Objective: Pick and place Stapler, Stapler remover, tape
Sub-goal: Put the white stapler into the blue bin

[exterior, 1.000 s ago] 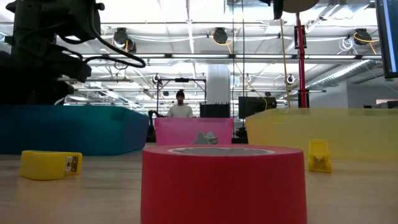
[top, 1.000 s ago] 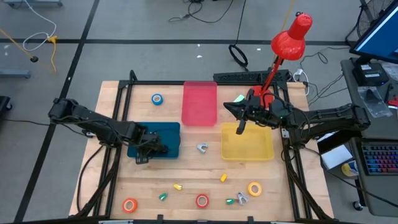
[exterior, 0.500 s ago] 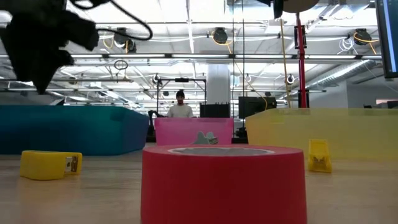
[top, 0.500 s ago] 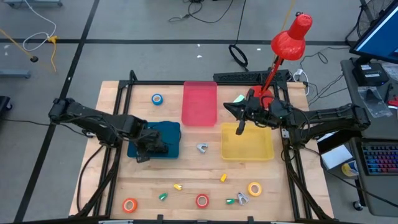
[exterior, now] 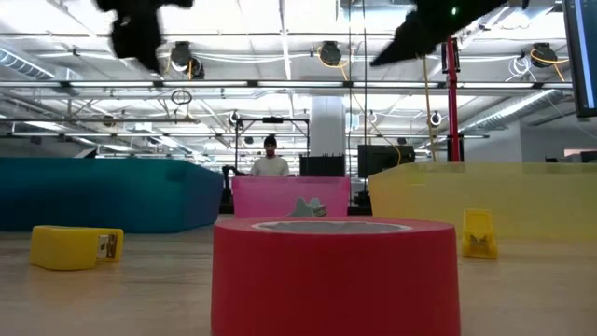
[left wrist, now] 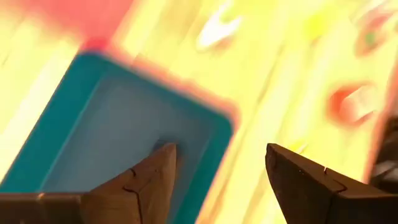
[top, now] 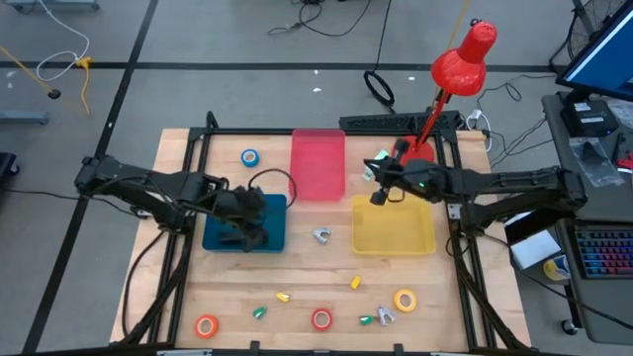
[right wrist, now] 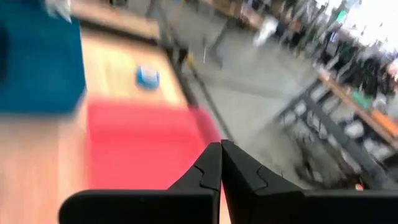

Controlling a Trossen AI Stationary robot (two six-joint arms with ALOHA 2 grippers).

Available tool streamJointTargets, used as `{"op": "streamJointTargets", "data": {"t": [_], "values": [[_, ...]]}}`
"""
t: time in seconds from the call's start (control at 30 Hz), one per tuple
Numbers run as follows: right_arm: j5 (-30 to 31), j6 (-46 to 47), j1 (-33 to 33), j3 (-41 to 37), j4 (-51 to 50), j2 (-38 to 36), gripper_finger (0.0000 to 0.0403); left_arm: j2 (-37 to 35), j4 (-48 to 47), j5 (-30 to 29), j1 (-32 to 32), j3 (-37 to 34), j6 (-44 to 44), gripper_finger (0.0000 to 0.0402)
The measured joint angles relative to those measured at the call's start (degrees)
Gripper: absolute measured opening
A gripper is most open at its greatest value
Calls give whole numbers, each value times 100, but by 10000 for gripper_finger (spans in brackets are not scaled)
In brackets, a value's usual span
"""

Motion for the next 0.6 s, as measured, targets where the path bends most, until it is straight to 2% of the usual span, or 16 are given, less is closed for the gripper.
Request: {"op": "streamJointTargets", "data": {"t": [0.13,0.27,0.4,0.6], "values": [[-496,-26,-529,454,-1388,311,0,-189,1152,10,202,4,482,248],[-868,-416,-1020,791,-2317,763,2,-386,1574,7,528,0,901,248],[-1264,-1158,-1349,902,-2606,1100,23,-610,1759,7,889,-30,1170,248],[-1228,-2197,-1695,913,-2846,1450,89,-812,1818,13,1209,-145,1294,248]]}}
